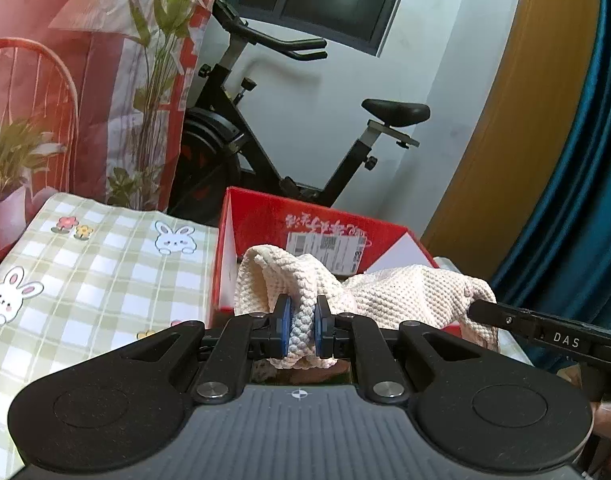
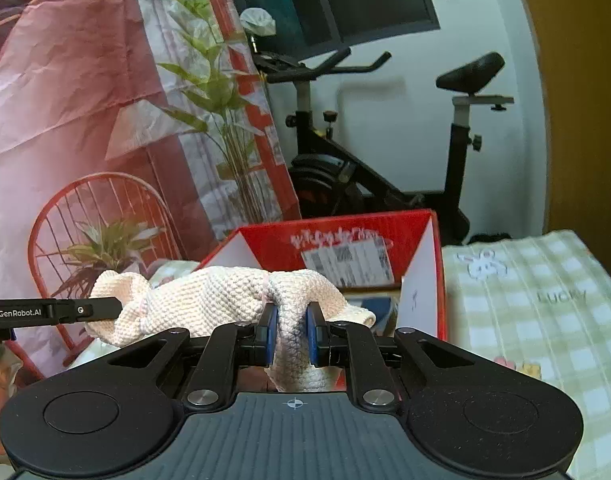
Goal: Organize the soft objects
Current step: 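Carry the cream cloth into the red box and release it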
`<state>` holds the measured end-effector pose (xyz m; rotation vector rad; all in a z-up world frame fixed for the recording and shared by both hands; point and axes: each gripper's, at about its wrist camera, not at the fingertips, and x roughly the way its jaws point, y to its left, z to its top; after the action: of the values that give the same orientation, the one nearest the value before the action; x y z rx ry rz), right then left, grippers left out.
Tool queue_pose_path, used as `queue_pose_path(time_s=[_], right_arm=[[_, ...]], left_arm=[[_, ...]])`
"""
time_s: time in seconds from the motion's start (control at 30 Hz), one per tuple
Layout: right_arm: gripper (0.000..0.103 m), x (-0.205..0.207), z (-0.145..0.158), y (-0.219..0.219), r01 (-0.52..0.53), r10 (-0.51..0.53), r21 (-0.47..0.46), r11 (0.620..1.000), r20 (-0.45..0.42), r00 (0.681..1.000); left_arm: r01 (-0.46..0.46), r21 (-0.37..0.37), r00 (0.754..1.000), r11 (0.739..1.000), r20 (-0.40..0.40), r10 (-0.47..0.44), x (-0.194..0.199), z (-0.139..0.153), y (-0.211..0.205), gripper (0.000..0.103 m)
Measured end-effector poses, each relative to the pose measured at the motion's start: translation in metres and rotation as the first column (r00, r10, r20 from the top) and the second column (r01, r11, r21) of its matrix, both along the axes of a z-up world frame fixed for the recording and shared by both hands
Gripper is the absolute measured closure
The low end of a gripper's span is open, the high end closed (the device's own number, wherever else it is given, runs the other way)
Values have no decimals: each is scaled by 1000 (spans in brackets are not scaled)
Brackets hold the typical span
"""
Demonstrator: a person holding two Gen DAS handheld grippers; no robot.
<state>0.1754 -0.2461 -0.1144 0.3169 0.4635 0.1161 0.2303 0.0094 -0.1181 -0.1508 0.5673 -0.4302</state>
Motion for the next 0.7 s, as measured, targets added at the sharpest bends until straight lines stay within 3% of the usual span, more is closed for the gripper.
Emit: queue_pose_path(time_s=[0.3, 0.5, 0.7], right_arm=[[89, 55, 15, -5, -23, 22, -104, 994, -4, 1000], [89, 93, -6, -8, -47, 34, -127, 991, -100, 994], [89, 104, -31, -13, -54, 33, -121, 991, -166, 986]], left_arm=[[44, 17, 999, 999, -28, -44, 53, 7, -11, 90], [101, 83, 993, 991, -70, -95, 81, -2, -34, 90], [128, 123, 985, 984, -130, -112, 94, -22, -42, 90]])
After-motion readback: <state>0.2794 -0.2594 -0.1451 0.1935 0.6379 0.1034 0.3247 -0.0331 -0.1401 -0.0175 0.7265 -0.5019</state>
